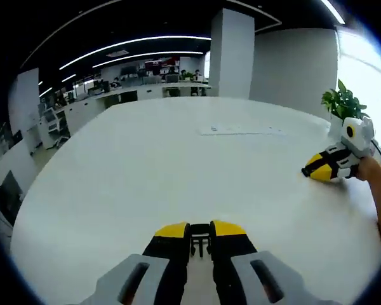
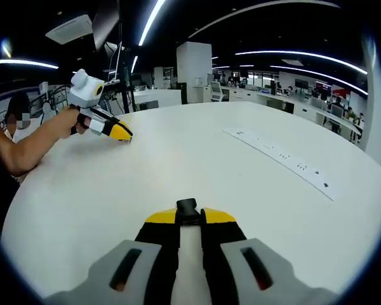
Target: Snap the two parts of the plastic buckle together until the buckle closes and remains connected.
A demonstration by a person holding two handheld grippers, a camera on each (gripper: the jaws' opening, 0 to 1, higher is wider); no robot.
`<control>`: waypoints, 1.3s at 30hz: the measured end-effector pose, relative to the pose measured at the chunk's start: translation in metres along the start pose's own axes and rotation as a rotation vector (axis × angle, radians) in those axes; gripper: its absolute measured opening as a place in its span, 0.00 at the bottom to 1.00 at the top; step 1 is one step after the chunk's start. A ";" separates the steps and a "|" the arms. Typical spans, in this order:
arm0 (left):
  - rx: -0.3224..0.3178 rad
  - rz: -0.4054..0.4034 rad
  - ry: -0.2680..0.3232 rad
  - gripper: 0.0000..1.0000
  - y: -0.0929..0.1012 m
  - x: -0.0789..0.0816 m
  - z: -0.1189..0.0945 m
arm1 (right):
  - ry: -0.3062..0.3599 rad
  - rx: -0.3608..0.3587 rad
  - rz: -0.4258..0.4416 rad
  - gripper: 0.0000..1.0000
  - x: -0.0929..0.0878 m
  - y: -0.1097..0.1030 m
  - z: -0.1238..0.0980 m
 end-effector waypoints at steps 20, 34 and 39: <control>-0.008 0.088 0.065 0.11 0.065 -0.007 0.028 | 0.013 0.007 0.001 0.11 -0.003 -0.009 0.002; -0.289 0.197 0.112 0.55 0.094 0.006 0.027 | 0.022 0.017 0.011 0.11 -0.007 -0.017 -0.010; -0.428 0.467 0.166 0.51 0.087 0.039 -0.009 | 0.022 0.016 0.011 0.11 -0.006 -0.019 -0.009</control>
Point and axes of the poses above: the point that each gripper's makers call its tool centre point, and the gripper's own axes: z roughly forward along the fingers, y roughly to its right, x roughly out of its top, the point moved 8 cm from there along -z, roughly backward along the fingers, and after that the axes turned 14 degrees about -x, right-handed, at the moved point
